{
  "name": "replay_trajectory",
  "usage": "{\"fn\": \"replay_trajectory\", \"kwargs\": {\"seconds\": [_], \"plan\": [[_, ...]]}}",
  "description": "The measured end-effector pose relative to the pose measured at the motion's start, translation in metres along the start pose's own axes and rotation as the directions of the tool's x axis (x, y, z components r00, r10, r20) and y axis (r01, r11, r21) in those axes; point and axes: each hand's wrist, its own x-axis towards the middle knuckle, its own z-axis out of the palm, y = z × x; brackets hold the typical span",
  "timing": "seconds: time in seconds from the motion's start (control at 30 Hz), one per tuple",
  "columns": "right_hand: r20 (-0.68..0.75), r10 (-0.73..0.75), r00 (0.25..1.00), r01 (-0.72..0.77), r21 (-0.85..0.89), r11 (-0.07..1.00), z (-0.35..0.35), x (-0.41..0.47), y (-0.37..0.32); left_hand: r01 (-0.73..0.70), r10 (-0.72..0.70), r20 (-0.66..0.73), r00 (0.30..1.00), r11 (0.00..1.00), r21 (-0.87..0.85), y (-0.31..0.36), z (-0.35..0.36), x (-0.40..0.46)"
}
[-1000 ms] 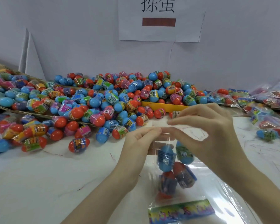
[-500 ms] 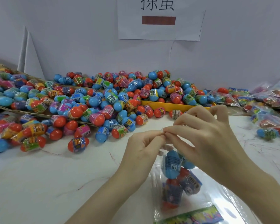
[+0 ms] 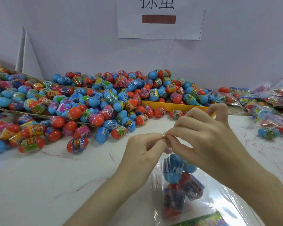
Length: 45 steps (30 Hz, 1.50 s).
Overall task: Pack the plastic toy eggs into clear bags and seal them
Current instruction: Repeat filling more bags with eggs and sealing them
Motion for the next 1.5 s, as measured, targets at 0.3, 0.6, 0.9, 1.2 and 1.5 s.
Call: {"fn": "replay_trajectory", "kwargs": {"seconds": [0.3,0.6,0.9,1.2,1.5], "plan": [[-0.026,0.003,1.0,-0.005,-0.076,0.997,0.003,-0.001,0.0,-0.028,0.028,0.009,1.0,0.999,0.036,0.003,0.001,-0.001],[-0.057,0.078,0.995,-0.086,-0.138,0.987,0.008,-0.002,0.002,-0.004,0.005,0.009,1.0,0.998,-0.062,0.007,0.001,-0.001],[-0.123,0.173,0.977,-0.186,-0.109,0.976,0.014,-0.002,-0.005,0.036,-0.038,-0.019,0.999,0.995,-0.088,0.009,0.0,0.0],[-0.011,0.463,0.887,-0.451,0.204,0.869,0.007,-0.008,0.024,0.137,-0.148,-0.047,0.988,0.973,-0.186,0.006,-0.003,0.002],[-0.026,0.164,0.986,-0.151,0.269,0.951,0.005,-0.003,0.003,0.06,-0.079,-0.102,0.992,0.982,-0.176,0.007,-0.001,0.002]]}}
